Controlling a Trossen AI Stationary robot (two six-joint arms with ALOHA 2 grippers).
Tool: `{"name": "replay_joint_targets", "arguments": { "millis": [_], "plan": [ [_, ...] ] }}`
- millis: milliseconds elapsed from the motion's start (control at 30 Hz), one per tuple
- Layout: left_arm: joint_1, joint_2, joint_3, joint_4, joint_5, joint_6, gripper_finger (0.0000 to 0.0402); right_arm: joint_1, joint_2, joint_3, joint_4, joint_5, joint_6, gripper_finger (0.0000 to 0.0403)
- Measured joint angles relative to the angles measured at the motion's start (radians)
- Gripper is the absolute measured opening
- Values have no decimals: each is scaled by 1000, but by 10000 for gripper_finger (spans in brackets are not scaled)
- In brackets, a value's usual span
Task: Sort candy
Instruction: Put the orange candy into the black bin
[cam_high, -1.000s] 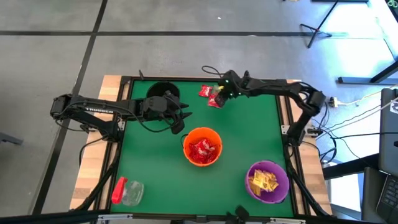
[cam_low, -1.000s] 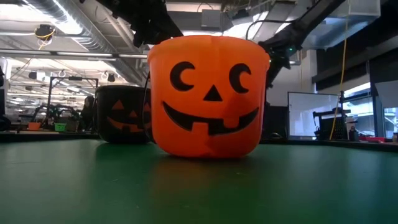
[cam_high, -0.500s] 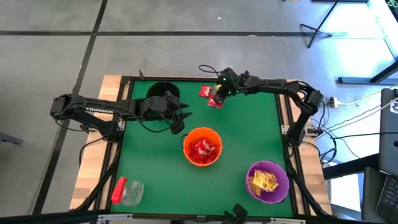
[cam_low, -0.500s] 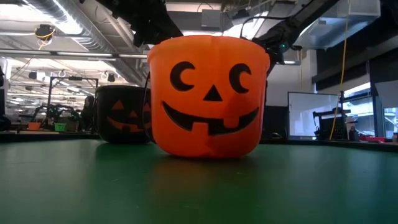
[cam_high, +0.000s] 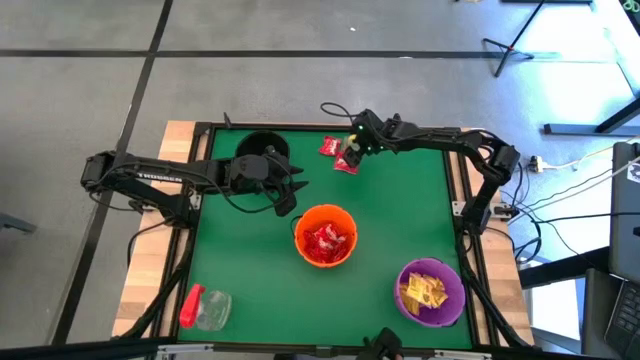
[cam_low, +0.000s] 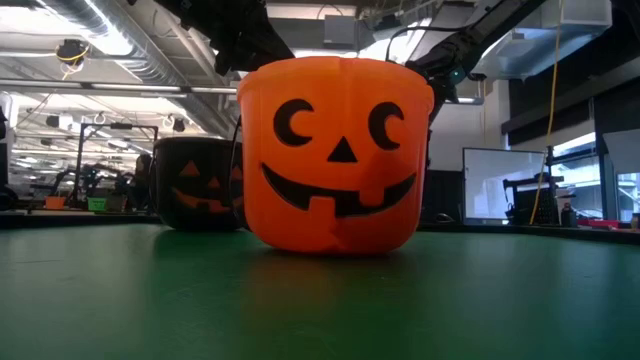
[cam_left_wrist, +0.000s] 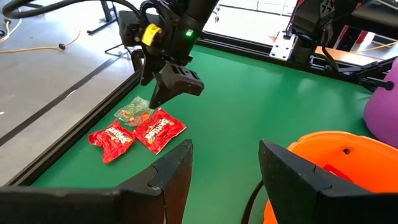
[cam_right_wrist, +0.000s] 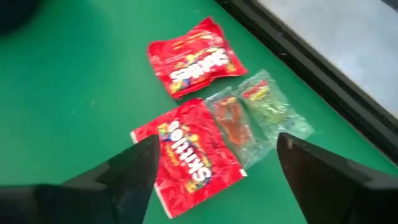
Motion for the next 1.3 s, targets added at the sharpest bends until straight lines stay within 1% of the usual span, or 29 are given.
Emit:
{"name": "replay_joint_targets", "arguments": {
  "millis": [67, 167, 367, 500, 600, 867, 1000, 1100, 1300],
  "plan": [
    [0, 0, 0, 0, 5, 0, 174, 0, 1, 0, 0, 14, 24, 331],
    [0, 0, 0, 0, 5, 0, 174, -3, 24, 0, 4, 21, 50, 334],
    [0, 0, 0, 1, 5, -2, 174, -15, 118, 2, -7, 2, 61, 335],
    [-10, 0, 0, 3, 5, -2, 174, -16, 167, 30, -25, 8, 59, 332],
    [-15, 0, 0, 3, 5, -2, 174, -16, 183, 53, -27, 20, 59, 308],
    [-33, 0, 0, 3, 3, -5, 174, -15, 184, 113, -28, 30, 58, 204],
    [-39, 0, 0, 2, 2, -5, 174, -16, 184, 115, -31, 24, 48, 162],
    [-38, 0, 0, 2, 2, -5, 174, -21, 192, 116, -28, 20, 47, 145],
    [-39, 0, 0, 2, 2, -9, 174, -35, 230, 116, -33, 29, 51, 142]
  ]
}}
